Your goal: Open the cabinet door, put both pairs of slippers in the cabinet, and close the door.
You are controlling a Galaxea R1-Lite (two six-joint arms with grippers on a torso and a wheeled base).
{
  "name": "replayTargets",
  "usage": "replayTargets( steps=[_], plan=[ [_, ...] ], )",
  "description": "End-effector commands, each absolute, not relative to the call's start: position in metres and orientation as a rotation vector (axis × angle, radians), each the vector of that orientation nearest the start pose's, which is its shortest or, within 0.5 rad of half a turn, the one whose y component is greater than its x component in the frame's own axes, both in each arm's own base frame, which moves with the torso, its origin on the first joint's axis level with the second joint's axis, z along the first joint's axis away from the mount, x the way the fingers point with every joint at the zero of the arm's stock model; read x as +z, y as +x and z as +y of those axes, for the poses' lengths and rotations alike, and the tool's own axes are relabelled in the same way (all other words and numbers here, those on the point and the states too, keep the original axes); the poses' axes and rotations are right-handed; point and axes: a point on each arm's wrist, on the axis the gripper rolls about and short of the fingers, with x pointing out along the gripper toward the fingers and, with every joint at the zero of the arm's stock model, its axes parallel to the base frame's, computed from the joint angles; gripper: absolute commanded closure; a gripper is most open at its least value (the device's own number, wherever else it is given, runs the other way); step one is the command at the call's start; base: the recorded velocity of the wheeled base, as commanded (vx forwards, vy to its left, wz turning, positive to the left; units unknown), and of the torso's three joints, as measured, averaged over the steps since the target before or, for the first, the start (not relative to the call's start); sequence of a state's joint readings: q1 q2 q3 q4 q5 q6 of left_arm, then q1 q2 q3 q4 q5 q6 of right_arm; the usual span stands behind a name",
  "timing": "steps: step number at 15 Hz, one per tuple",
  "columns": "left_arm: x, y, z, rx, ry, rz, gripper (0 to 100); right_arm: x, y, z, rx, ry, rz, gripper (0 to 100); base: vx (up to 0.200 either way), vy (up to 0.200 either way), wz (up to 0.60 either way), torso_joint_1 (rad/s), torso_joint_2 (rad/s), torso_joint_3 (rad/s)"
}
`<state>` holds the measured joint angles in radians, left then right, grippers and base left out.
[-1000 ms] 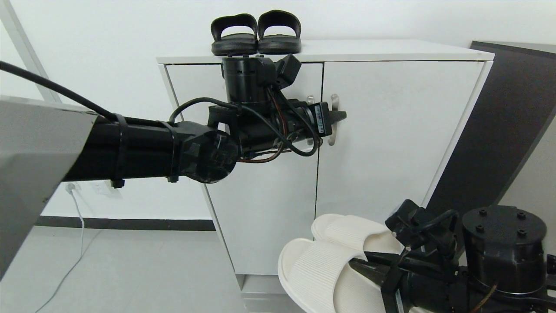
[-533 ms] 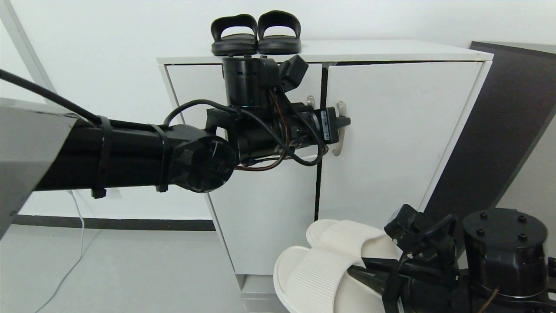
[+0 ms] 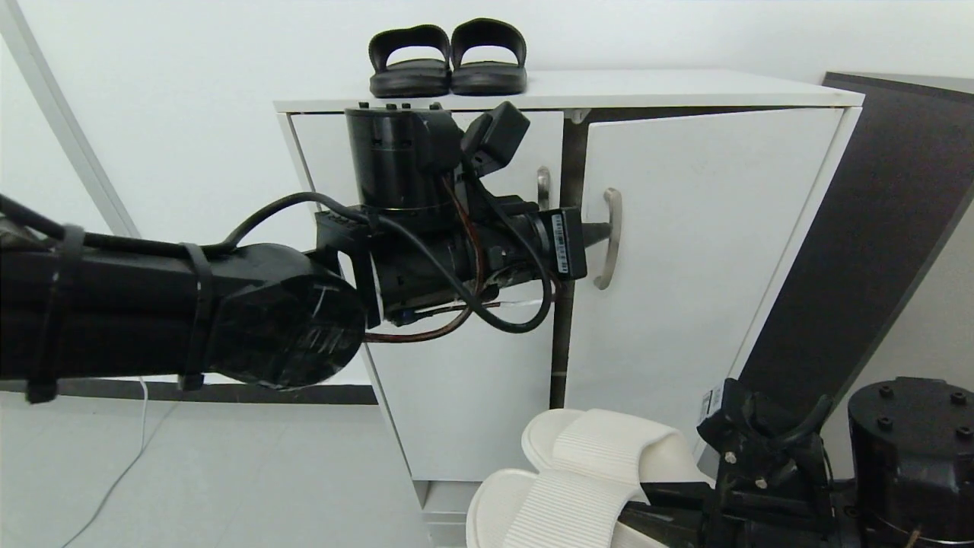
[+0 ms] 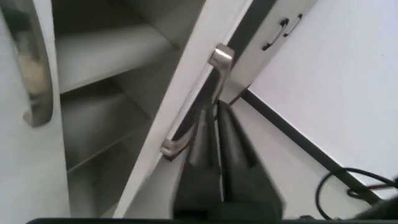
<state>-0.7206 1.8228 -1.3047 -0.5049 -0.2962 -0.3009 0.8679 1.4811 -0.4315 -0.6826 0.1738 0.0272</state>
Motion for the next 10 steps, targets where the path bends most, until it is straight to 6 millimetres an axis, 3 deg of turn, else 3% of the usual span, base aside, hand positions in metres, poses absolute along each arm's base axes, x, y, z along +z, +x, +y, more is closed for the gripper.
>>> replayTargets(
  steps=[1, 3, 7, 10],
  plan=[
    [0.284, 0.241, -0.231, -1.036, -0.280, 0.127, 100, 0.149, 0.139, 0.170, 1.026, -0.104, 0.372, 100, 0.000, 0.000, 0.00, 0.000, 0.00, 0.000],
    [0.291, 0.233, -0.222, -1.036, -0.288, 0.112, 100, 0.149, 0.139, 0.171, 1.027, -0.104, 0.370, 100, 0.000, 0.000, 0.00, 0.000, 0.00, 0.000],
    [0.286, 0.256, -0.208, -0.962, -0.296, 0.116, 100, 0.147, 0.133, 0.174, 1.053, -0.116, 0.381, 100, 0.000, 0.000, 0.00, 0.000, 0.00, 0.000],
    [0.280, 0.281, -0.220, -0.948, -0.301, 0.100, 100, 0.145, 0.133, 0.173, 1.058, -0.140, 0.378, 100, 0.000, 0.000, 0.00, 0.000, 0.00, 0.000]
  ],
)
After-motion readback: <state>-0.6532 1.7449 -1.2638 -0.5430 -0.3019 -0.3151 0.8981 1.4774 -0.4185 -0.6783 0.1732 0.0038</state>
